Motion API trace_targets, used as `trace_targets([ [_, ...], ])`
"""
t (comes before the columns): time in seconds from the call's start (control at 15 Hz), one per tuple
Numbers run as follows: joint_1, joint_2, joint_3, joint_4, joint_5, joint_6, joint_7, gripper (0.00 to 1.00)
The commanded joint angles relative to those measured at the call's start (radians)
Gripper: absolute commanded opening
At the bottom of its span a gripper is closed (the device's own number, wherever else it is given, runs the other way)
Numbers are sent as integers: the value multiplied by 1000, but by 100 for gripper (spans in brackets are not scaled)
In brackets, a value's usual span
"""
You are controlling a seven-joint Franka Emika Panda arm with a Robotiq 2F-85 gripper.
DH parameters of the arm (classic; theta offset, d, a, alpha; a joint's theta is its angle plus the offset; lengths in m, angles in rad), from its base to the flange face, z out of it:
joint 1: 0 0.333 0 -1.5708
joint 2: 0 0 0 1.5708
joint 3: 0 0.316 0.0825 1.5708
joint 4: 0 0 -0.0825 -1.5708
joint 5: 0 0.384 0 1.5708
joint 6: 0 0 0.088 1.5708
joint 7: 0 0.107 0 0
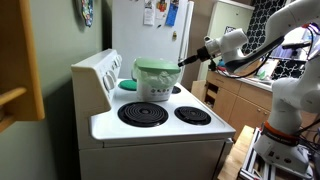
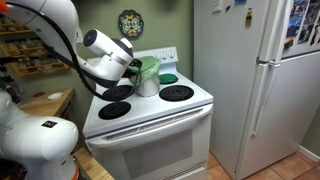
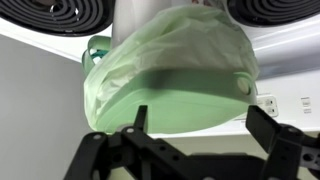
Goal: Close the white and green bin
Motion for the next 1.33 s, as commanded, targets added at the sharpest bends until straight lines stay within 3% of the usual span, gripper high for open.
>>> trace_targets([
  [0.0, 107, -61, -82, -44, 12, -84, 64, 100],
  [0.2, 208, -103, -136, -50, 88, -177, 53, 100],
  [0.47, 409, -249, -223, -38, 356, -402, -98, 100],
  [0.67, 459, -357, -188, 48, 490, -576, -153, 100],
  [0.73, 449, -370, -162, 82, 500, -614, -147, 100],
  [0.8, 329, -334, -53, 88, 653, -577, -244, 100],
  [1.07, 169, -306, 88, 105, 935, -514, -446, 100],
  [1.27, 131, -303, 123, 111, 968, -518, -464, 100],
])
